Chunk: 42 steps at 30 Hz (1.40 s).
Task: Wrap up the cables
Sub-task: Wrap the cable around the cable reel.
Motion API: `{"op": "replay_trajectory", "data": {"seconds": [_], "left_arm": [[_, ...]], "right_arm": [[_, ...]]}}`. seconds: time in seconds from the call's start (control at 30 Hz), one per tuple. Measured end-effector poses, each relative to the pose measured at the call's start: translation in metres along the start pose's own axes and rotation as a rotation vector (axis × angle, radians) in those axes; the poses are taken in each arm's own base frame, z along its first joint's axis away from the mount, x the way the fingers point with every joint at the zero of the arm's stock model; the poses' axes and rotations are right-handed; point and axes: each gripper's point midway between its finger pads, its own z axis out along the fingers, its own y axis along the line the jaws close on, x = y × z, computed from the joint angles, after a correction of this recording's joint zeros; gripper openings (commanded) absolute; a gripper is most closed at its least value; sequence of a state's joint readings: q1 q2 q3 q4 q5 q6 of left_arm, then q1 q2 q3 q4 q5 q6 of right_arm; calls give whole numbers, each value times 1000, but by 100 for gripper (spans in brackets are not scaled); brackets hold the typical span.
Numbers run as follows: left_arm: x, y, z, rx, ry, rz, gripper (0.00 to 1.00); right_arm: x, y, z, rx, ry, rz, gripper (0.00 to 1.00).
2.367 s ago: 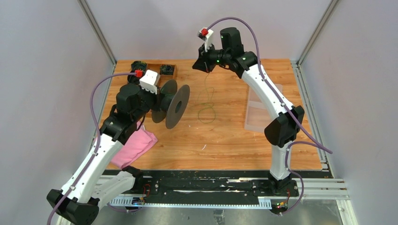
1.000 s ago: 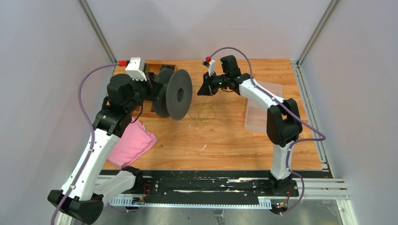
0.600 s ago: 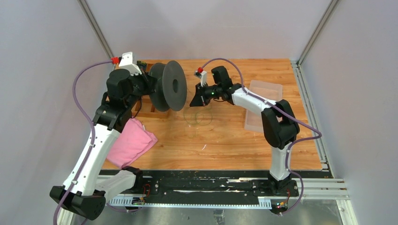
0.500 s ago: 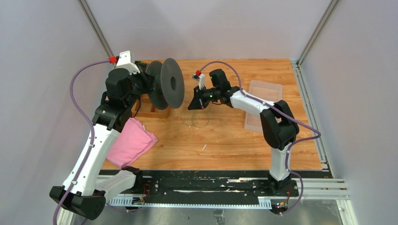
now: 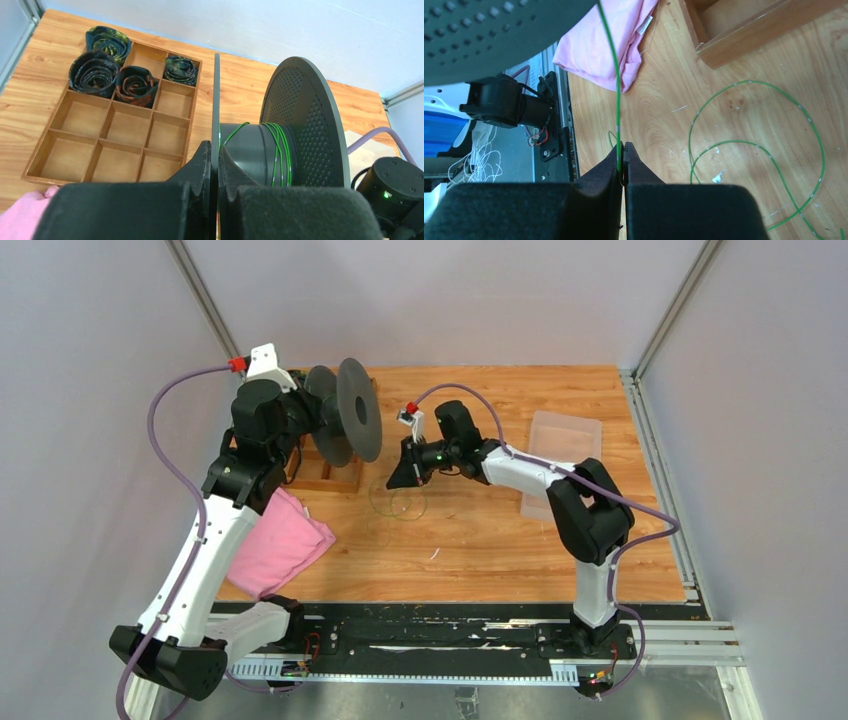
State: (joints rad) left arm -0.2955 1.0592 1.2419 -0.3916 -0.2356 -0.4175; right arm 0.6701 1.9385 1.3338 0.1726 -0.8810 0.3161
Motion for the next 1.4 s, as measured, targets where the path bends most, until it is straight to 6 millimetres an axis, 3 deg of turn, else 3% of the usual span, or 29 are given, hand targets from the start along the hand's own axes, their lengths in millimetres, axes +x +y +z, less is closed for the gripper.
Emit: {"op": "replay_trajectory", "data": {"seconds": [0.23,0.63,0.93,1.4], "left_arm": [[-6,5,4,-43,-19,-3,0],[4,17,17,-102,-14,33,0],[12,21,23,-127,-30,100,0],[12,15,26,-108,-53,161,0]], "right_arm": [[1,21,5,-40,5,-17,1],[12,68,24,-130,78,-27,1],[-8,99,23,-191,96,-48,1],[-63,137,7,-175,71,-102,1]]}}
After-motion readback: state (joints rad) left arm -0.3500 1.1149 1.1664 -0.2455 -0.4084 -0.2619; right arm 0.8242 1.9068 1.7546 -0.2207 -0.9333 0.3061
